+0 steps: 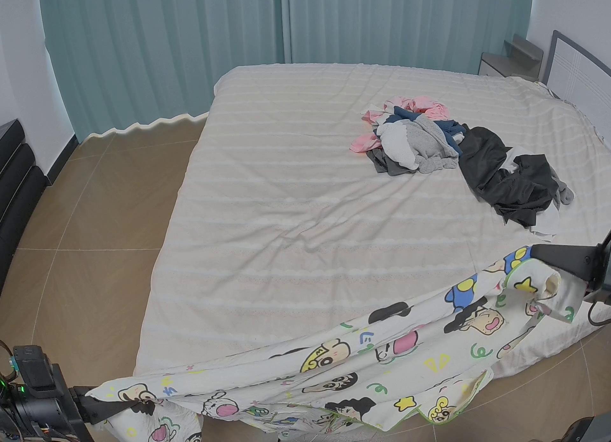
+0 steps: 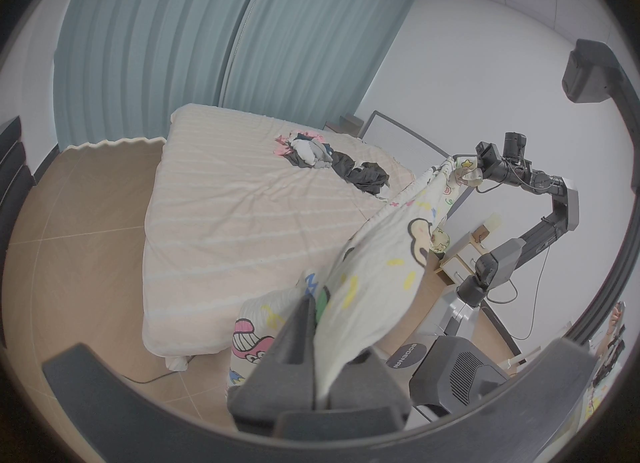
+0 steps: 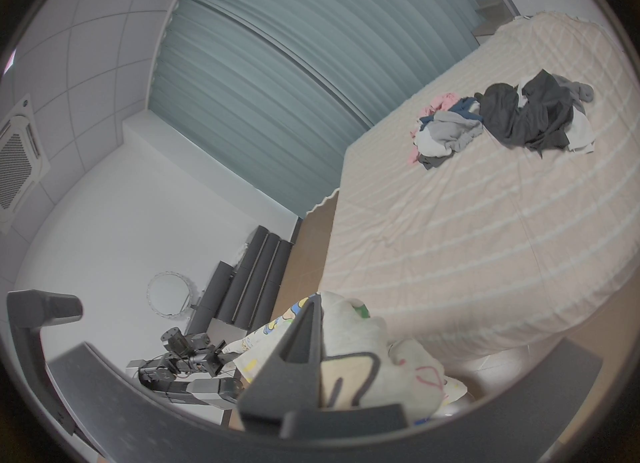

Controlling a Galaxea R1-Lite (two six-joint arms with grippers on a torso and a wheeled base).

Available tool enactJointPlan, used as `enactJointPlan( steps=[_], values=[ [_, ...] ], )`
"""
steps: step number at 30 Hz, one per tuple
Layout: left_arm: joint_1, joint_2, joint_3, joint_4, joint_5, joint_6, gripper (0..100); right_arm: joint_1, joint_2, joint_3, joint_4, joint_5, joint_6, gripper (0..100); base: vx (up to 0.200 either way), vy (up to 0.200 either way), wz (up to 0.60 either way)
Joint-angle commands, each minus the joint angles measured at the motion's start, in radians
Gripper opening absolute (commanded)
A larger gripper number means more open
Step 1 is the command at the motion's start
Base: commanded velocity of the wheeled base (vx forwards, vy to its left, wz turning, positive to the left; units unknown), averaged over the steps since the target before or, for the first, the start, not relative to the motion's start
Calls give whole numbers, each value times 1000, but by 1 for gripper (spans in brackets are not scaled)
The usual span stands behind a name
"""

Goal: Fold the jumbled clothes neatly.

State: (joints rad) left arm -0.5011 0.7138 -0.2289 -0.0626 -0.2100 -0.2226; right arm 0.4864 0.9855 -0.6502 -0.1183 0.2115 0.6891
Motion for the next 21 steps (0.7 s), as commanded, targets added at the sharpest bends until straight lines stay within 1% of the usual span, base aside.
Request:
enactJointPlan(
  steps=[1, 5, 8, 12, 14, 15, 16, 19, 21],
  values=[
    [1, 81, 2, -17, -5, 3, 0, -5, 81, 17, -1, 2, -3, 0, 0, 0, 0],
    [3, 173, -13, -63, 0, 5, 0, -31, 125, 17, -6, 3, -3, 0, 0, 0, 0],
    [12, 268, -18, -154, 1, 0, 0, -48, 160, 18, -20, 5, -8, 0, 0, 0, 0],
    [16, 392, -20, -276, 4, 0, 0, -49, 194, 15, -69, 5, -14, 0, 0, 0, 0],
    [16, 431, -23, -309, 4, 0, 0, -49, 209, 12, -86, 5, -14, 0, 200, 0, 0],
    [16, 477, -26, -349, 4, -1, 0, -54, 234, 9, -103, 3, -14, 0, 200, 0, 0],
    [16, 477, -26, -349, 4, -1, 0, -54, 234, 9, -103, 3, -14, 0, 200, 0, 0],
    [21, 595, -33, -427, 4, 2, 0, -75, 300, 7, -153, 3, -14, 0, 200, 0, 0],
    [24, 630, -38, -450, 6, 2, 0, -83, 321, 7, -175, 3, -14, 0, 200, 0, 0]
  ],
)
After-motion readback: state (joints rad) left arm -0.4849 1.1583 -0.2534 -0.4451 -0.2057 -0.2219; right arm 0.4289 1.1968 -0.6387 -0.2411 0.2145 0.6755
